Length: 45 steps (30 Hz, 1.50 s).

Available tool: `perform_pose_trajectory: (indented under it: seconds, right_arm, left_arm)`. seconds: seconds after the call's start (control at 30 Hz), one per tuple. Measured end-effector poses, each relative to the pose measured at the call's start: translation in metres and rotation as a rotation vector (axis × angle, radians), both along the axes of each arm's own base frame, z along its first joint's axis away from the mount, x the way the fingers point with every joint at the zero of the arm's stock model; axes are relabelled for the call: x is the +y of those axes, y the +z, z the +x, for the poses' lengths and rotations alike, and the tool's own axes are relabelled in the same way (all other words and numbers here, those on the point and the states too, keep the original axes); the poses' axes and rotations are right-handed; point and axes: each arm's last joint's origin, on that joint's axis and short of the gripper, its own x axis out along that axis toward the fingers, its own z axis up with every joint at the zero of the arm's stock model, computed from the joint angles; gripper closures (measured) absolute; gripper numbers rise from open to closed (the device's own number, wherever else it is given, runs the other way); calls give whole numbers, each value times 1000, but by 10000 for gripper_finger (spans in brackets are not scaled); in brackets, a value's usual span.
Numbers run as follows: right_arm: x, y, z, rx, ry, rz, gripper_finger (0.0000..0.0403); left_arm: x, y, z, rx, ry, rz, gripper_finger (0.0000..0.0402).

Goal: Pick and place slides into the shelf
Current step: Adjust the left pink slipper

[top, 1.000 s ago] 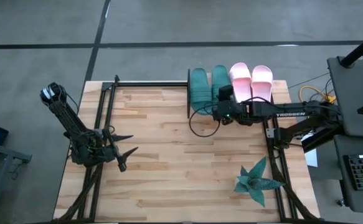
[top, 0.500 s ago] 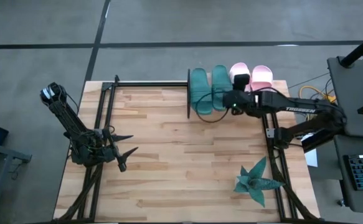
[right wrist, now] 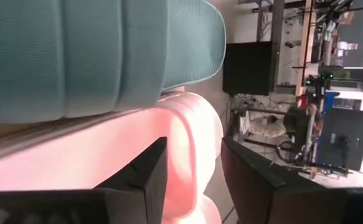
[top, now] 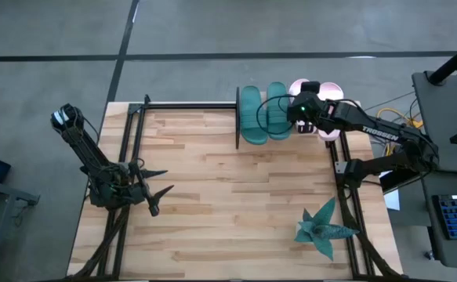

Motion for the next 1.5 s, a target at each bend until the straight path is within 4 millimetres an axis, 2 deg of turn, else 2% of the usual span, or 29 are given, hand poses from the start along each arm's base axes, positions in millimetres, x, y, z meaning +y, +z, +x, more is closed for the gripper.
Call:
perform_pose_trajectory:
  seconds: [0.27,0.53,0.67,0.97,1.5]
  right_arm:
    - [-21,-16,4,103,-1,40,264]
    - [-40,-25,10,100,-45,30,267]
    - [-42,-26,14,95,-32,15,293]
    - [-43,-27,15,119,-21,8,388]
    - [-41,-24,15,37,6,36,390]
  left_arm:
    - [0,0,0,0,0,1,171]
    - [0,0,0,0,0,1,171]
    - [0,0,0,1,0,1,171]
    - [0,0,0,1,0,2,171]
    - [0,0,0,1,0,3,171]
